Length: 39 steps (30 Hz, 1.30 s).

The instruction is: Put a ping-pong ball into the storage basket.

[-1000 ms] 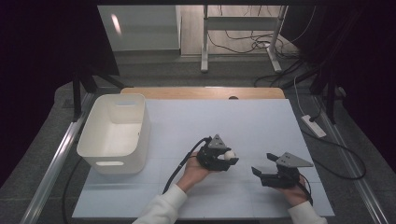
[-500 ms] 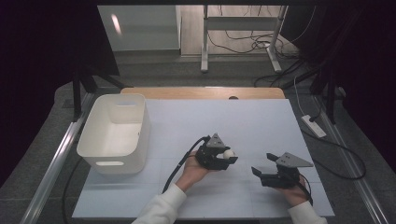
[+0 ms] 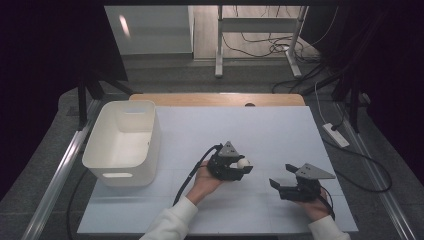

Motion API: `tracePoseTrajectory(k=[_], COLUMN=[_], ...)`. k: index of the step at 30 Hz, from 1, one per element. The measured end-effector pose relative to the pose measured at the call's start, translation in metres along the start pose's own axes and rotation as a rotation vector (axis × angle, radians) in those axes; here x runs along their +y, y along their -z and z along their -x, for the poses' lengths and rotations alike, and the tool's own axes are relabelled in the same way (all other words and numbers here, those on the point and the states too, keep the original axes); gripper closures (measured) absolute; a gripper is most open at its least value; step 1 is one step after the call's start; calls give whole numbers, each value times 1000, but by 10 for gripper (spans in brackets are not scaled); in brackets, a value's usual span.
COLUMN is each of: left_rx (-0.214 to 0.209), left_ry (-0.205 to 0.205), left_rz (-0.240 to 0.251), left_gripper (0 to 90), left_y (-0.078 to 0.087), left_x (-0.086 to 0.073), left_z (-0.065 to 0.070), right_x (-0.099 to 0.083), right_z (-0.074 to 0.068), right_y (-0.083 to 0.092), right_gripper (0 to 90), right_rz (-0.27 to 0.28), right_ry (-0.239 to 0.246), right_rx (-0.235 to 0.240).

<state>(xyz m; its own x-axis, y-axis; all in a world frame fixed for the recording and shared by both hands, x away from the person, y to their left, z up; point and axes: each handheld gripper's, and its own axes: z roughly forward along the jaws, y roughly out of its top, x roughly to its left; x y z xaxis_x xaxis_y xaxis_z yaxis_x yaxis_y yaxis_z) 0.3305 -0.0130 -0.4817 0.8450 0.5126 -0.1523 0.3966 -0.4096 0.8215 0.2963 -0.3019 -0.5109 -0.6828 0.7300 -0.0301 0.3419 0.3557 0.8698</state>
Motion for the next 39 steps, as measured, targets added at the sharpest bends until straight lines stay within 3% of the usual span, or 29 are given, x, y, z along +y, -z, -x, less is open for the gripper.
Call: tracePoseTrajectory(k=[39], left_rx=[24], left_ry=[8], left_rz=[3], left_gripper=[507], left_y=[5], left_x=[1], left_z=[-5], right_x=[0], right_z=[0], right_y=[0], right_gripper=[156], right_rz=[2], right_ry=[3], right_rx=[-4])
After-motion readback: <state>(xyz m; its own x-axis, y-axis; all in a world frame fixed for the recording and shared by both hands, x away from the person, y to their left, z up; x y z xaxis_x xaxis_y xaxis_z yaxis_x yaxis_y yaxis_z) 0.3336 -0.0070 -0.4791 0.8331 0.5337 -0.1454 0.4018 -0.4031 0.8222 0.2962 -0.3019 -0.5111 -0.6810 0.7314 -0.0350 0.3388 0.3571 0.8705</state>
